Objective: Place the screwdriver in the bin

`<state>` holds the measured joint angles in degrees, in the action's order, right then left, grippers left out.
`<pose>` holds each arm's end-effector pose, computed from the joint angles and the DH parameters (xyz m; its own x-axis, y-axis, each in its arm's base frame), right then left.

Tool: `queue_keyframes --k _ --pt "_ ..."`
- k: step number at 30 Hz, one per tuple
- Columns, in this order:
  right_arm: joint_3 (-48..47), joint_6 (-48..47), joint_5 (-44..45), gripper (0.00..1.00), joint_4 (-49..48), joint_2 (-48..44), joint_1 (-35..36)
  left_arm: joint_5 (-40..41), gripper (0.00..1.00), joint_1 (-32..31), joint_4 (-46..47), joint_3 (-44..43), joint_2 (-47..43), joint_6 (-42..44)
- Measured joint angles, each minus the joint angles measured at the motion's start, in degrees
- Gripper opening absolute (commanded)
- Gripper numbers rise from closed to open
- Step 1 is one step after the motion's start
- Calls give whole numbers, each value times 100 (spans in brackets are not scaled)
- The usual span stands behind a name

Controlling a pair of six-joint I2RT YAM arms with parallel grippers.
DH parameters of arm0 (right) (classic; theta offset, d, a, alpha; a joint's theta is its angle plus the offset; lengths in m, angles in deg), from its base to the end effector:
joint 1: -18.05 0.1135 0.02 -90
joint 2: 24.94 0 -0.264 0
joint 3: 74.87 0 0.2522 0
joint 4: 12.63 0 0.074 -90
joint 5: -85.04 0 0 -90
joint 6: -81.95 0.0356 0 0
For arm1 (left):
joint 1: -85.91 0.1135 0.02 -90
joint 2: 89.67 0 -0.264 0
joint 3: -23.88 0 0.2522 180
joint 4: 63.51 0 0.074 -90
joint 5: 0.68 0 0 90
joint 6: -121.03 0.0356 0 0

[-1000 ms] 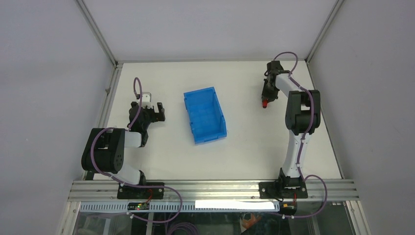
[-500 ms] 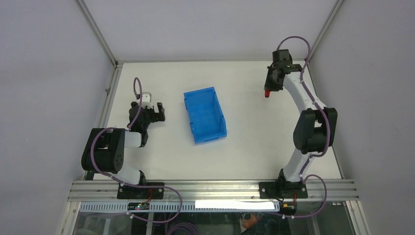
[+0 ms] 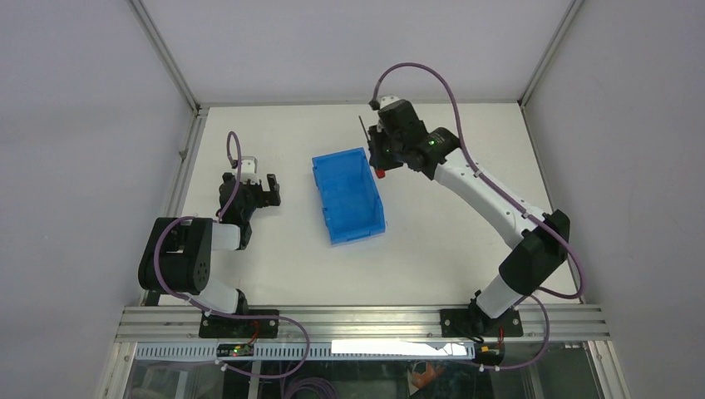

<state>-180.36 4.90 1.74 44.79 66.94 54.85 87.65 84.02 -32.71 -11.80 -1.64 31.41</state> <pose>0.2849 0.2079 0.3610 -0.6584 -0.2146 -0.7214 -0.3899 0.9171 0.0830 0.2667 -0.0098 0.1374 -0.3667 0.0187 -0.9301 0.0625 0.9980 -0.0045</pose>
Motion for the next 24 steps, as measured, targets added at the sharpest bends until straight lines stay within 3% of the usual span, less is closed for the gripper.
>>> queue_keyframes --k 11,19,24 --pt "529 103 -17 11 -785 177 970 0 99 0 0 0 0 0" --pt "546 249 -13 12 -1008 1596 1123 0 99 0 0 0 0 0" --pt "702 457 2 20 -990 2109 1174 0 99 0 0 0 0 0"
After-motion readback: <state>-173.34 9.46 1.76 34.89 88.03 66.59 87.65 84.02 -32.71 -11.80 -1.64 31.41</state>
